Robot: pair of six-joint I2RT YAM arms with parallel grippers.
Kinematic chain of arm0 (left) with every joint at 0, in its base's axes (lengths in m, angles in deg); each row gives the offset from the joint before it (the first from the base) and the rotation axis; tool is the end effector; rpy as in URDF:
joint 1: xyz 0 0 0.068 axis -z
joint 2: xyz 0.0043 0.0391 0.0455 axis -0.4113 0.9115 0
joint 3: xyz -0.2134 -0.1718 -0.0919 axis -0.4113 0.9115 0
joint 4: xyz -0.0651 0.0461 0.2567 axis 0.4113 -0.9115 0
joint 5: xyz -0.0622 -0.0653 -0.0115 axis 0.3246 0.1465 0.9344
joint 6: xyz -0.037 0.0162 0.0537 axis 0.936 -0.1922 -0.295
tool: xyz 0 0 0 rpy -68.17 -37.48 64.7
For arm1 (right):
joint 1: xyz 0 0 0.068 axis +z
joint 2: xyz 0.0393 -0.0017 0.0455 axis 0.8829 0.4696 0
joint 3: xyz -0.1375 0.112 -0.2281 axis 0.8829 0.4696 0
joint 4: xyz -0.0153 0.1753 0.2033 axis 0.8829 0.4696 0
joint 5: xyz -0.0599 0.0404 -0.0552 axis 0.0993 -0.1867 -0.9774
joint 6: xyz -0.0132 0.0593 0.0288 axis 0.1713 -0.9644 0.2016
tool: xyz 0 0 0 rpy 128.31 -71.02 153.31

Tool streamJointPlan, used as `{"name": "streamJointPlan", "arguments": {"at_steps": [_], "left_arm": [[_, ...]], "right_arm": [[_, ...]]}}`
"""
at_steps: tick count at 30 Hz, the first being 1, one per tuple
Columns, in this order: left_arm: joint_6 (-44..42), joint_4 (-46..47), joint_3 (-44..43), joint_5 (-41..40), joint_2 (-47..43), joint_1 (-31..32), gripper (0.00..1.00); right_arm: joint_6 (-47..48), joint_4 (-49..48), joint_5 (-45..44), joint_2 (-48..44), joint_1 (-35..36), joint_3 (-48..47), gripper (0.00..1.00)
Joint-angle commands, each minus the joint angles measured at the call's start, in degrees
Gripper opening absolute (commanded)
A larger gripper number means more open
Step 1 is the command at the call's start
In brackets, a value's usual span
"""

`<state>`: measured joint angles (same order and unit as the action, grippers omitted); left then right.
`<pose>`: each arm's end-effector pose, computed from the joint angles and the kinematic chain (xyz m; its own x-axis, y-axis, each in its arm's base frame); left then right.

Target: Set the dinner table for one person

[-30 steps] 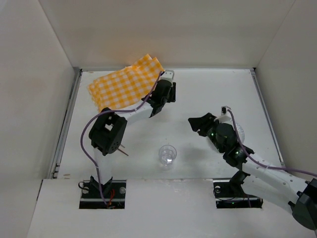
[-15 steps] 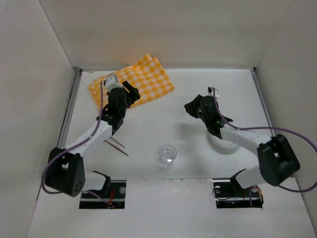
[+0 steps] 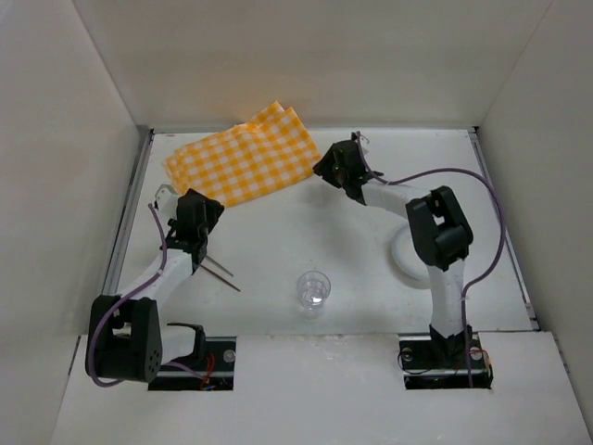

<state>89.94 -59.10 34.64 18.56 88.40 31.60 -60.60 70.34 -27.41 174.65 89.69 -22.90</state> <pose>0.2731 -0.0207 0.2208 -0.1460 -0.7421 -0.6542 -0.3789 0.6528 -0.6559 0.4561 0.2291 0.1901 -0.5354 0.5617 -0.6308 0.1209 0.7901 0.6010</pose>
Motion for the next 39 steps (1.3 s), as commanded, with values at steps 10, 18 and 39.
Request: {"name": "streamJointPlan", "arguments": {"at_steps": [10, 18, 39], "left_arm": [[6.54, 0.48, -0.97, 4.34, 5.07, -4.45, 0.59], [6.9, 2.77, 0.35, 6.72, 5.87, -6.39, 0.62], [14.8, 11.99, 0.88, 11.9, 14.04, 1.6, 0.63]], "right_arm": [[-5.96, 18.09, -1.32, 14.26, -2.87, -23.49, 0.5], [-6.57, 26.0, 2.37, 22.61, -3.84, -36.5, 0.33], [-12.47, -9.76, 3.87, -8.32, -13.07, 20.97, 0.14]]}}
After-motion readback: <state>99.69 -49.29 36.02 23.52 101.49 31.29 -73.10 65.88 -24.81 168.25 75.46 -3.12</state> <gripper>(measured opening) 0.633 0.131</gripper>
